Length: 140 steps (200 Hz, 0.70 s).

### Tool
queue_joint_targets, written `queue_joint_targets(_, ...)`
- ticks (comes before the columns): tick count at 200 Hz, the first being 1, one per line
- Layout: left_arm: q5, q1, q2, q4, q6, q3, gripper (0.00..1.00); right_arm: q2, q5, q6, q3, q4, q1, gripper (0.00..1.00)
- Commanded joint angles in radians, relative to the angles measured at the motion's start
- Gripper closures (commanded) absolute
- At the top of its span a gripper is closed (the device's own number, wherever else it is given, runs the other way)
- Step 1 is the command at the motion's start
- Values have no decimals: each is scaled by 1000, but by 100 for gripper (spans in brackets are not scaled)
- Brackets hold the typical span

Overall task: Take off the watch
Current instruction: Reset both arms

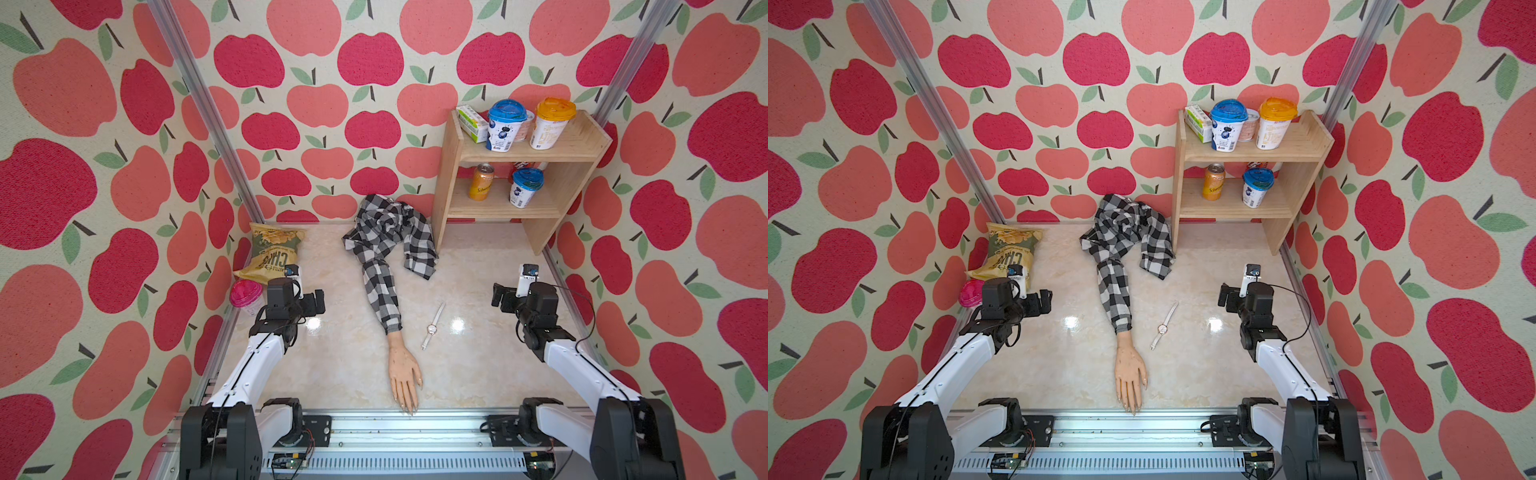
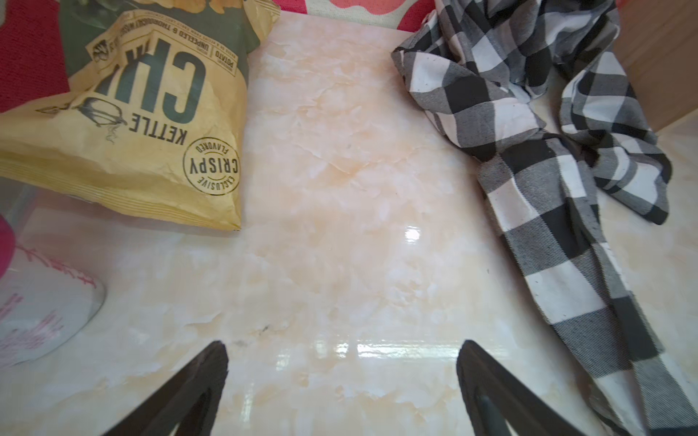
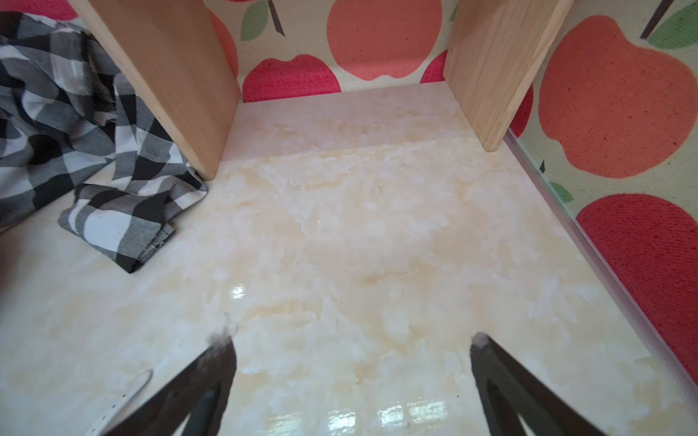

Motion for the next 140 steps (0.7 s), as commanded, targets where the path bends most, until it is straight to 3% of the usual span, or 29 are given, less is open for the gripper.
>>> queue_joint_targets(1, -11, 50, 87, 234, 57, -64, 3, 87, -58, -18, -42, 249, -49, 0)
queue_joint_targets(34, 86, 57, 240, 512, 99, -100, 3, 217, -85, 0, -96, 440, -77, 0)
queue_joint_targets(70, 186, 40, 358, 515, 119, -12, 3, 307, -127, -2, -99, 557, -88, 0)
queue_joint_targets(86, 109, -28, 415, 646, 166, -47, 2, 335, -164, -30, -90, 553, -76, 0)
queue_joint_targets(93, 52, -59, 407, 617, 183, -42, 3, 373, -169, -27, -106, 618, -75, 0)
queue_joint_targets(101, 31, -69, 406, 666, 188, -66, 3, 407, -197, -39, -140, 726, -71, 0)
queue_joint_targets(108, 43, -57, 399, 686, 173, -88, 3, 397, -189, -38, -139, 709, -71, 0)
queue_joint_targets(115, 64, -48, 419, 780, 171, -135, 2, 377, -177, -36, -121, 639, -71, 0)
queue_joint_targets(123, 59, -57, 455, 931, 187, -180, 3, 395, -179, -37, -130, 687, -69, 0)
queue_joint_targets(134, 40, -67, 419, 802, 183, -149, 3, 384, -179, -39, -124, 657, -69, 0)
queue_joint_targets(140, 53, -55, 437, 848, 175, -154, 2, 385, -175, -40, -121, 654, -68, 0)
